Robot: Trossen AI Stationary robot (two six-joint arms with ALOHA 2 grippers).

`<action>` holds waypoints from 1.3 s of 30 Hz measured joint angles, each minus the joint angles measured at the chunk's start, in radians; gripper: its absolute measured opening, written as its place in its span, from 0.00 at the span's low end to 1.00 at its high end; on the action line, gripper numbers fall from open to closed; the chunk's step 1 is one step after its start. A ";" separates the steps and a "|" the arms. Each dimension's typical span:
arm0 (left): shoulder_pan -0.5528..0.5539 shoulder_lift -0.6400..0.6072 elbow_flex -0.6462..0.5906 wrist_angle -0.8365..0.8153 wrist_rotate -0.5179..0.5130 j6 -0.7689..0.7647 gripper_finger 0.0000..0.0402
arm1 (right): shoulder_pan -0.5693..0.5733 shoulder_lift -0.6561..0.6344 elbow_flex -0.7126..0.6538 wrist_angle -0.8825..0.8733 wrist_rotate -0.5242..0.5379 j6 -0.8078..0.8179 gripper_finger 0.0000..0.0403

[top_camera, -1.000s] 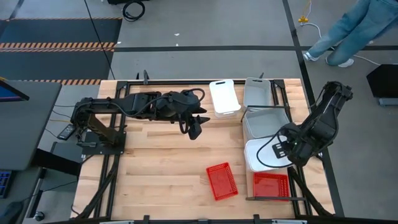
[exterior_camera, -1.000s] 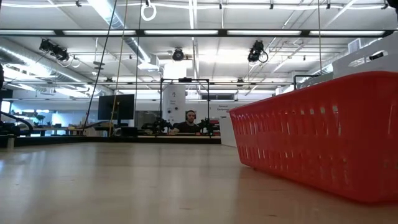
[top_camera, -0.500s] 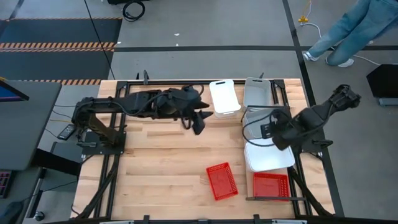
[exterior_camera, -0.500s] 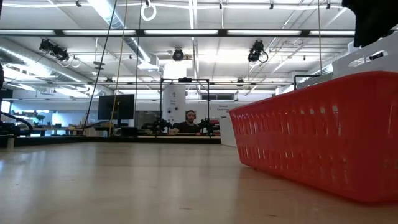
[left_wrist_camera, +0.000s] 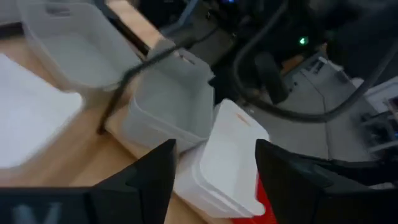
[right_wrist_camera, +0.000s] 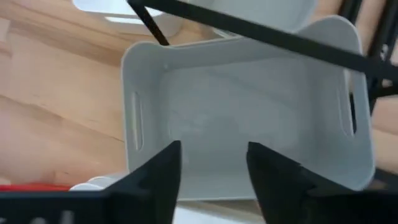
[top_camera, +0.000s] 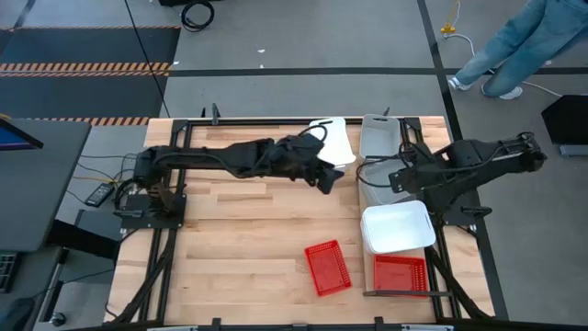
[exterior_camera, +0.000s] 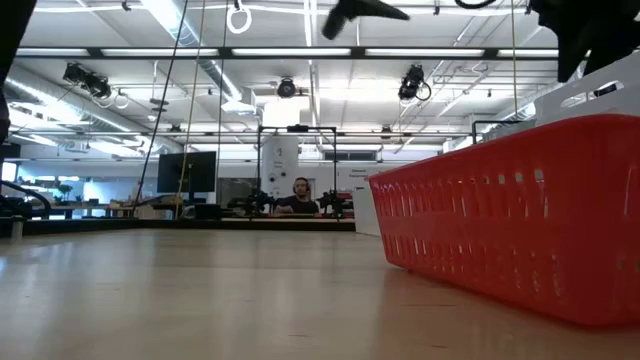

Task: Stack baskets on shelf by color
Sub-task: Adjust the bins

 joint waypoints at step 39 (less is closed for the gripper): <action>0.106 -0.257 -0.001 -0.098 0.184 0.299 0.49 | -0.149 0.323 -0.003 0.298 -0.267 -0.408 0.62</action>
